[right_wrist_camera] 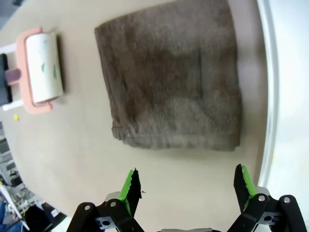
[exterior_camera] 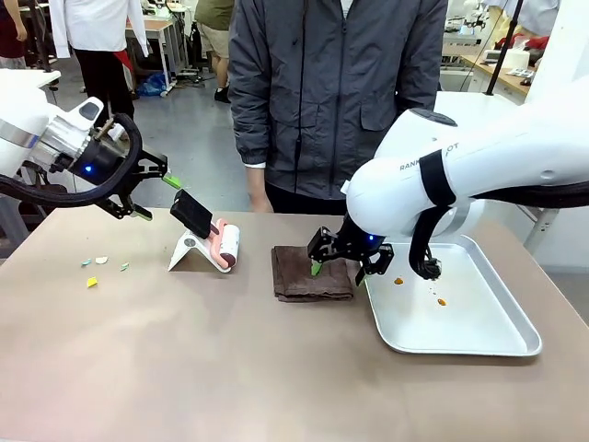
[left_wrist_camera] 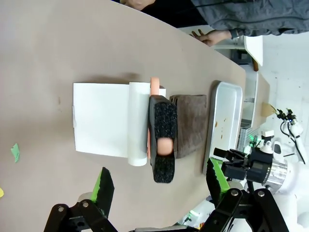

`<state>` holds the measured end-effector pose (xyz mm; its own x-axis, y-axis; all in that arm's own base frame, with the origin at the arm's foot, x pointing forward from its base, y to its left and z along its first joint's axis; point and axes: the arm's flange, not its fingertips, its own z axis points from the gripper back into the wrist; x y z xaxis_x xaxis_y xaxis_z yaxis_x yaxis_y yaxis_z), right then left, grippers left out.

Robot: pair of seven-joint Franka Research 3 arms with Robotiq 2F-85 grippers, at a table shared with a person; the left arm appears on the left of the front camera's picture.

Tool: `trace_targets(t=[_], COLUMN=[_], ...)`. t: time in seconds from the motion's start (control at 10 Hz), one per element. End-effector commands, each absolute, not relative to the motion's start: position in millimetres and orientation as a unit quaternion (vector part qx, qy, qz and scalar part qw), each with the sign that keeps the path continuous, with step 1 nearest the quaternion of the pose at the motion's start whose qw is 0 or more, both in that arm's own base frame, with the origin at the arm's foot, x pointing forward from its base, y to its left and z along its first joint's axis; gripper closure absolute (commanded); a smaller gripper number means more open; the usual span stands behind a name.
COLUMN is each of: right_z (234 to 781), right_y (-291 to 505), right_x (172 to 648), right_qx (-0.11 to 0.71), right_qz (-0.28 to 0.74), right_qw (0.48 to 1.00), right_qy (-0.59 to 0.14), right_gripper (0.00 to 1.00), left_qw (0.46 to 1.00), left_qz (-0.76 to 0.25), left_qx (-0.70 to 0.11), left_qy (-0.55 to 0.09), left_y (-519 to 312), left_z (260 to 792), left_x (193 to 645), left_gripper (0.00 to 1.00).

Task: Clean the surface of the table.
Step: Hold the Lint Roller with your left hand and the towel with your right hand.

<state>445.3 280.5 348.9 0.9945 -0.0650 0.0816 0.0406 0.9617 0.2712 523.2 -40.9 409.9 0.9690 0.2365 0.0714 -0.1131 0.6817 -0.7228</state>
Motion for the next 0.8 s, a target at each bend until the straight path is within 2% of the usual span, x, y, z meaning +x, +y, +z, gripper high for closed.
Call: trace_targets(t=[0.0,0.2,0.7], right_z=[345.9,338.7,317.7], right_y=[295.3,298.1,308.9], right_x=[475.5,496.4,527.1], right_qx=[0.11,0.102,0.074], right_qz=[-0.034,-0.033,-0.083], right_qw=[0.993,0.993,0.992], right_qy=[-0.039,-0.039,-0.059], right_gripper=[0.0,0.0,0.0], left_qw=[0.907,0.902,0.9], left_qz=[0.112,0.126,0.123], left_qx=[-0.399,-0.405,-0.415], left_qy=[-0.073,-0.082,-0.053], left_y=[-48.3,-52.9,-62.8], left_z=[408.5,405.1,394.9], left_x=[537.4,548.3,560.6], left_gripper=[0.0,0.0,0.0])
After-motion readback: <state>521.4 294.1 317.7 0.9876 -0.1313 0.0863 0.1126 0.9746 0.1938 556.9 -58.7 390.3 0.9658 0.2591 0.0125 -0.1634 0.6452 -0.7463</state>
